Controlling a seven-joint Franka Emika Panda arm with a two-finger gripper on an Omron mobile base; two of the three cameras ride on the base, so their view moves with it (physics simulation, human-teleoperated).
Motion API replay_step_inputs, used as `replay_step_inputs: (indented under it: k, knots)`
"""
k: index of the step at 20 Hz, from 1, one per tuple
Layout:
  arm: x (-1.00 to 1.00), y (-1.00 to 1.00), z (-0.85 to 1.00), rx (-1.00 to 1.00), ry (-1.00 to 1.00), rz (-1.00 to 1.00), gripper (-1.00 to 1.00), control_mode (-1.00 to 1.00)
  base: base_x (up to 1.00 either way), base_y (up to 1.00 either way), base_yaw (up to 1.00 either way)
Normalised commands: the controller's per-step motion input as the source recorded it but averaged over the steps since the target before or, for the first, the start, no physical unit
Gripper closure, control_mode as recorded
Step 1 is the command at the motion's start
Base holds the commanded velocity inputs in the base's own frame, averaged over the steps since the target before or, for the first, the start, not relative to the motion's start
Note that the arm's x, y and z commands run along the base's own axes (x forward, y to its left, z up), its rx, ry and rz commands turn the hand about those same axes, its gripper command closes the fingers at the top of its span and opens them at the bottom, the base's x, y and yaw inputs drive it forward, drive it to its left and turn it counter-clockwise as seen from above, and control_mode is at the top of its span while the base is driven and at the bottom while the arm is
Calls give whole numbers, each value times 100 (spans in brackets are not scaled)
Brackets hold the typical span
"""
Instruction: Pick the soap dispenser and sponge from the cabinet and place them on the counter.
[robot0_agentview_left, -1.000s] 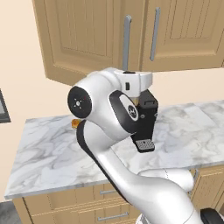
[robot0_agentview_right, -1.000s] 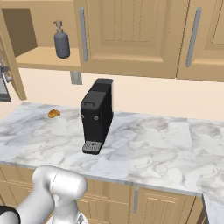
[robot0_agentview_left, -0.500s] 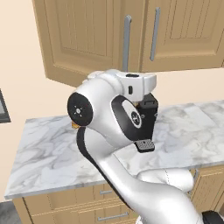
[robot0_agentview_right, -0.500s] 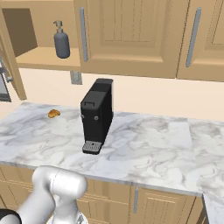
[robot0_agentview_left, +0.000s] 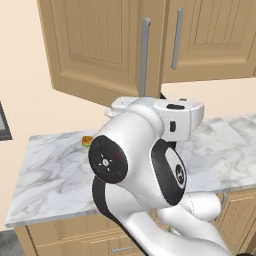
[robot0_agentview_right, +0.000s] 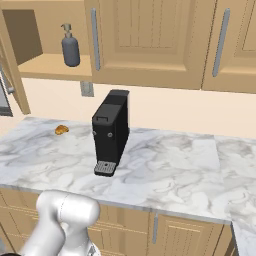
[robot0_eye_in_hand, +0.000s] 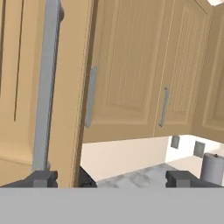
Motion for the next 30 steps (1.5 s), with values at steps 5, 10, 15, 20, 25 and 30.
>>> replay_step_inputs:
  k: [5, 10, 15, 20, 25, 30]
  knots:
    - [-66, -51, -9, 1, 1, 9, -100, -100, 0, 0, 0]
    - [-43, -76, -2, 10, 0, 11, -100, -100, 0, 0, 0]
    - [-26, -76, 1, 14, 0, 9, -100, -100, 0, 0, 0]
    - [-7, -68, 11, 20, 0, 9, -100, -100, 0, 0, 0]
    - [13, -54, 10, 23, 2, 10, -100, -100, 0, 0, 0]
    - [58, -36, 1, 20, 2, 10, -100, -100, 0, 0, 0]
